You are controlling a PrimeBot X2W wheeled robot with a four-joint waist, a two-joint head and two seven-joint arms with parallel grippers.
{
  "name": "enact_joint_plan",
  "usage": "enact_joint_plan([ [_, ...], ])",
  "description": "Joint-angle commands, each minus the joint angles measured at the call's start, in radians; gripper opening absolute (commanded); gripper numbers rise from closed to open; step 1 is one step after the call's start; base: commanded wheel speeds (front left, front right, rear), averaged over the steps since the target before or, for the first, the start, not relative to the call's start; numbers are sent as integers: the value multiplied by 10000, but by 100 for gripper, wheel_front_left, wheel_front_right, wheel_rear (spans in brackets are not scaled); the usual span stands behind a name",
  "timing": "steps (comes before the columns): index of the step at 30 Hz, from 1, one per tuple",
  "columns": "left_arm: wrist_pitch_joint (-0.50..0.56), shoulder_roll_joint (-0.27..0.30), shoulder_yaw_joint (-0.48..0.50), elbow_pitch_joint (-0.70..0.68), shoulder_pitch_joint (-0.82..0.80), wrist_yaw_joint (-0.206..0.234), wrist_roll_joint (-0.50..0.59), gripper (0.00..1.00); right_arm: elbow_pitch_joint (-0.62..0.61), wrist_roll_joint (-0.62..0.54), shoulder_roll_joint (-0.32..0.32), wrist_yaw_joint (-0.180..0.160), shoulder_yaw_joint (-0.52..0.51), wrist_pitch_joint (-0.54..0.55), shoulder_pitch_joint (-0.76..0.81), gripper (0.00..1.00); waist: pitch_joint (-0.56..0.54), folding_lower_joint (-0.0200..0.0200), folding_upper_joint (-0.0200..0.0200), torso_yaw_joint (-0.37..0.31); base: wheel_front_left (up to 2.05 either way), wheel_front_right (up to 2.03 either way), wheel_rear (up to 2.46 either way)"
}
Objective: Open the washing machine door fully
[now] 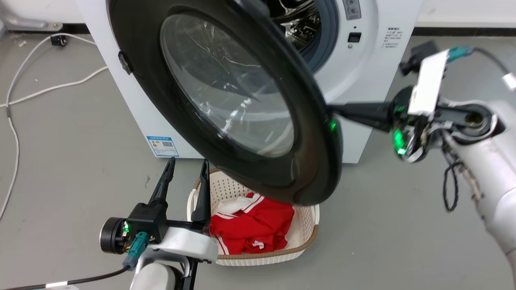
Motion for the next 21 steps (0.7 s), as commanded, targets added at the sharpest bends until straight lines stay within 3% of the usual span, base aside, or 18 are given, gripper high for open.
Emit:
enact_joint_plan([
  [1, -27, 14, 32, 31, 175, -54, 66, 100, -309, 166, 197, 0, 151, -40, 452, 0, -144, 2, 0, 30, 0, 0, 0],
  [21, -27, 13, 124, -26, 491, -46, 73, 100, -3300, 1478, -25, 0, 1592, -1309, 2088, 0, -455, 2, 0, 416, 0, 0, 0],
])
